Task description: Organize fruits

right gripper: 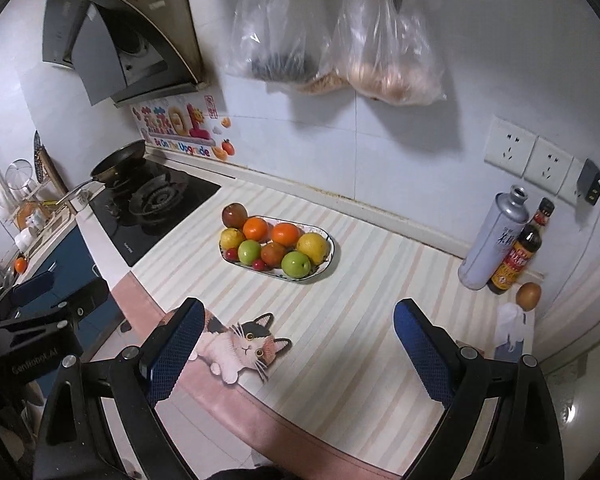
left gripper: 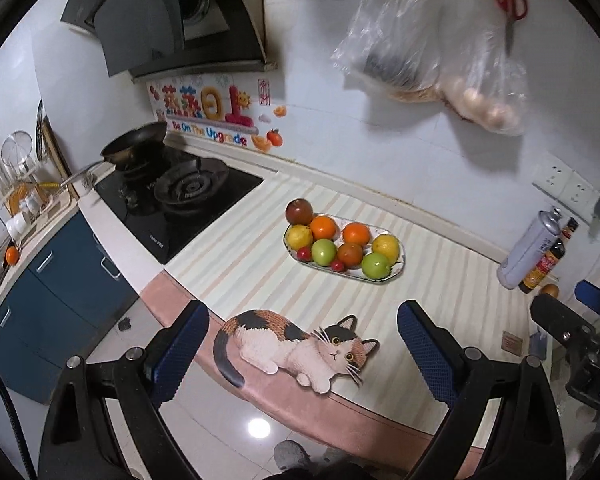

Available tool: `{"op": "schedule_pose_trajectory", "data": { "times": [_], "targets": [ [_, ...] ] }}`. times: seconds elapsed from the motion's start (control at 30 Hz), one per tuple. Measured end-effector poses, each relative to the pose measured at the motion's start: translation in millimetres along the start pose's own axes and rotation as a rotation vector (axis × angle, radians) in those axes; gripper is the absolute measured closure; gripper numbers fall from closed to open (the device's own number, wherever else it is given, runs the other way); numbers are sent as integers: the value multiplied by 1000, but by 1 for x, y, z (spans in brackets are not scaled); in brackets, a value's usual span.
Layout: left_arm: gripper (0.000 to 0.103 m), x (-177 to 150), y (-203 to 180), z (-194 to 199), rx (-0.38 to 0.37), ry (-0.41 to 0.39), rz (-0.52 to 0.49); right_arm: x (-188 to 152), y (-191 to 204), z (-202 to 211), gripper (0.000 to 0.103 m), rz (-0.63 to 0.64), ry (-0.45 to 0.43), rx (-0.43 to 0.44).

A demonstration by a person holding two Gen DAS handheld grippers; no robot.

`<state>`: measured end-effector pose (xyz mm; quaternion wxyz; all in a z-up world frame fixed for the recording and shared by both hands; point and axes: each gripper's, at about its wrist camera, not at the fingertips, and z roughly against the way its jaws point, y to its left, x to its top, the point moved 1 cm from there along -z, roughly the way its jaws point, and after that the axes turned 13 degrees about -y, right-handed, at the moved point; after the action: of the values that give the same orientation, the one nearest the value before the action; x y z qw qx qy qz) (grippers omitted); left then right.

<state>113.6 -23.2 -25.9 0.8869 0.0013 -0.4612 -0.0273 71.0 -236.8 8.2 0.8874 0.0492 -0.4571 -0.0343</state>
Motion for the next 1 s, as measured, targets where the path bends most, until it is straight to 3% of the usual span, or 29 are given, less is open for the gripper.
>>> {"op": "schedule_pose_trajectory", "data": {
  "times": [0.2,0.47,0.7,1.0],
  "targets": [
    [6,4,-1,30,-32,-32,4,3,8,24,5,16,-16,9],
    [6,3,-3,40,-51,-39,-3,1,12,31,5,3,-10,22],
    [6,5,-2,30,-38,-26,-4,3,8,16,5,-13,-3,4],
    [6,20,5,-15,0,5,-7,23,3,-34,5,-19,2,-25]
  ]
}}
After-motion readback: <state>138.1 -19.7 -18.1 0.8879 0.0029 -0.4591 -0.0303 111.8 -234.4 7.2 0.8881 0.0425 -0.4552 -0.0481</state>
